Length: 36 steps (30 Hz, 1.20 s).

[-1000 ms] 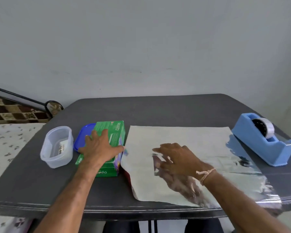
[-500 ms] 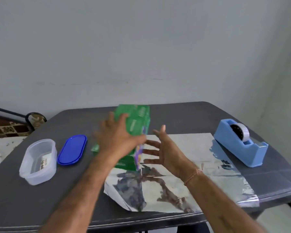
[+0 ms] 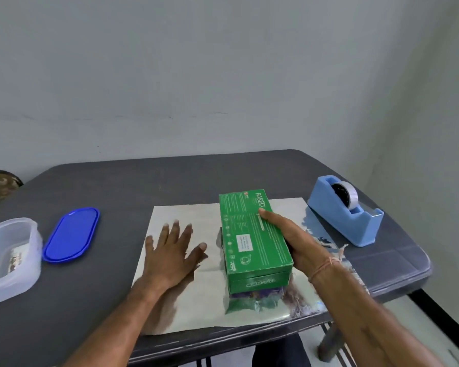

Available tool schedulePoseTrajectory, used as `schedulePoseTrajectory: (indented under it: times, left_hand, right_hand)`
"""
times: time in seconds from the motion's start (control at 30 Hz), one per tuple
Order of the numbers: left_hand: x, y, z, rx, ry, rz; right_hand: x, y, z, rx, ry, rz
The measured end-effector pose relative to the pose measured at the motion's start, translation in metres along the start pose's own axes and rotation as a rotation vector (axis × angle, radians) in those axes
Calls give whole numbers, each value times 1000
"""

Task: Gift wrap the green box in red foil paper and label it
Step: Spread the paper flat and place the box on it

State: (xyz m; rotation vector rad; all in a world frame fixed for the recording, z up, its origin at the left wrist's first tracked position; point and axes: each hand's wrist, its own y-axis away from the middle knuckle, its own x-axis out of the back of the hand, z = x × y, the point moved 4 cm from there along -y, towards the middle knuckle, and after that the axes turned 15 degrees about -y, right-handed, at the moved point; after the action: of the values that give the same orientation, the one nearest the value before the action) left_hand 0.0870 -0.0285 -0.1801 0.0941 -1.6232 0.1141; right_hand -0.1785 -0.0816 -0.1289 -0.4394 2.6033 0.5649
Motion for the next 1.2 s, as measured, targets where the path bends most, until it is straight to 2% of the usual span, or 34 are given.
schedulePoseTrajectory:
  times: [0.6, 0.83, 0.87, 0.93, 1.0, 1.03, 1.13, 1.2]
  left_hand:
    - [-13, -2, -78, 91, -29, 31]
    - [-12, -1, -78, 82, -12, 6]
    - [-9, 1, -77, 83, -19, 16]
    - [5, 3, -67, 67, -28, 152]
    - [22, 2, -47, 6, 123, 280]
    - [30, 1, -35, -31, 299, 241]
    - [42, -1, 1, -143, 892, -102]
    - [42, -4, 12, -167, 1034, -173]
  right_hand:
    - [-38, -39, 16, -48, 11, 17]
    - [-37, -39, 15, 85, 92, 56]
    - [-36, -39, 15, 77, 83, 47]
    - [-34, -37, 16, 47, 77, 31]
    - [-32, -36, 15, 28, 95, 22]
    - [-30, -35, 15, 22, 108, 15]
    - [-27, -35, 14, 31, 179, -35]
    - [-25, -34, 12, 59, 197, -55]
